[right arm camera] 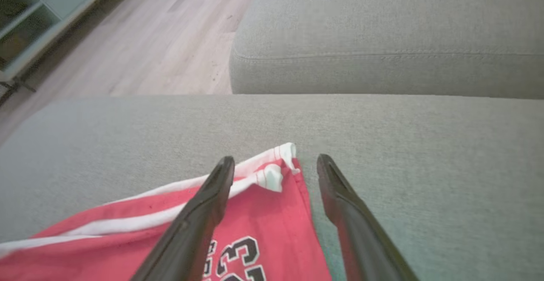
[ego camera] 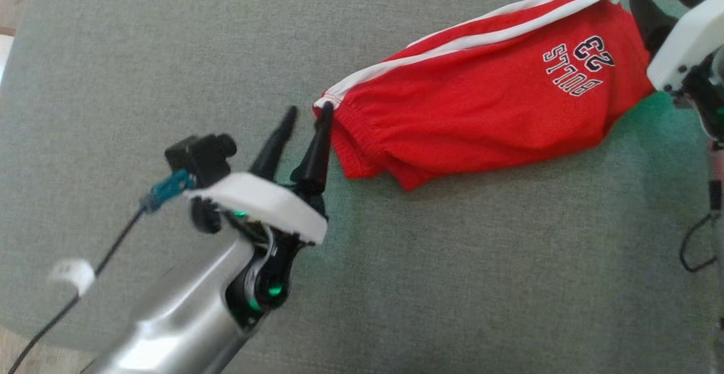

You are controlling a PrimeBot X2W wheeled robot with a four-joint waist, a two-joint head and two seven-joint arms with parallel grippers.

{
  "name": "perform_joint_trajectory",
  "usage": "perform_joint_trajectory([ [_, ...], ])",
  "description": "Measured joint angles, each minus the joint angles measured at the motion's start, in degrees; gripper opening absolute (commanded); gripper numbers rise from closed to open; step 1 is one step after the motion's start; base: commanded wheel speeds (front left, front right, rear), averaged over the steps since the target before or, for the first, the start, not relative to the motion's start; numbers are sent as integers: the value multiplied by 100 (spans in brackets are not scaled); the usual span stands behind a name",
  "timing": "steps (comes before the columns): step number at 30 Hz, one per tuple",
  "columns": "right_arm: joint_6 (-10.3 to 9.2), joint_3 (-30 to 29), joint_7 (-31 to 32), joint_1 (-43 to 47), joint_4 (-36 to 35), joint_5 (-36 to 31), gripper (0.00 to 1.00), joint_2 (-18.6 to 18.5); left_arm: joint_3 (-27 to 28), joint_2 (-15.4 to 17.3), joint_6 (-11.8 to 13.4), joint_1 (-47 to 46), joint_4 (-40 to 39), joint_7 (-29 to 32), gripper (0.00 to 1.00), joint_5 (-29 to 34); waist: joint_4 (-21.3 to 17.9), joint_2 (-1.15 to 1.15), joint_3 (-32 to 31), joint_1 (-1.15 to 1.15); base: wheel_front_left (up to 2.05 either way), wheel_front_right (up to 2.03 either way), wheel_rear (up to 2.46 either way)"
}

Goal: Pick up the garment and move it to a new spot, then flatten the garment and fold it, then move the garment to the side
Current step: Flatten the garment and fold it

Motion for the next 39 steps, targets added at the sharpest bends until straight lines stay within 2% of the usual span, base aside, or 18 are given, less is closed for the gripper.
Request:
perform_joint_trajectory([
  [4,0,231,234,218,-130,-207,100,-272,-158,308,459,2,-143,-557,100,1204,0,0,-6,-2,0,0,0],
  [6,0,247,359,302,-121,-256,100,-348,-145,316,654,8,-171,-642,100,1725,38,0,30,0,0,0,0],
  [9,0,256,445,377,-83,-447,100,-371,60,204,789,81,-292,-664,100,2340,118,0,91,-1,0,0,0],
  [11,0,240,481,383,1,-552,100,-367,379,24,794,235,-416,-689,100,2752,189,0,141,-1,0,0,0],
  [14,0,201,536,399,196,-658,100,-330,702,-240,664,522,-461,-689,100,3278,304,0,179,-1,0,0,0],
  [18,0,109,527,377,307,-719,100,-268,934,-391,458,806,-402,-690,100,3756,399,0,180,-1,0,0,0],
  [19,0,66,513,369,366,-716,74,-211,1027,-446,401,886,-359,-691,100,3891,416,0,165,-1,0,0,0],
  [20,0,36,446,363,416,-713,0,-145,1111,-505,335,955,-318,-691,100,4022,424,0,139,-1,0,0,0],
  [25,0,109,-14,432,660,-590,0,252,1592,-737,-49,1400,-144,-698,100,4498,339,0,-36,0,0,0,0],
  [28,0,252,-240,650,773,-396,0,355,1912,-792,-240,1809,-75,-698,100,4756,211,0,-242,-2,0,0,0],
  [33,0,140,-560,1086,889,-54,0,270,2385,-899,-541,2555,20,-698,100,5043,-58,1,-623,-2,0,0,0],
  [39,0,-423,-828,1502,1066,82,0,-59,2769,-1126,-864,3145,52,-698,100,5334,-318,1,-1027,-3,0,0,0],
])
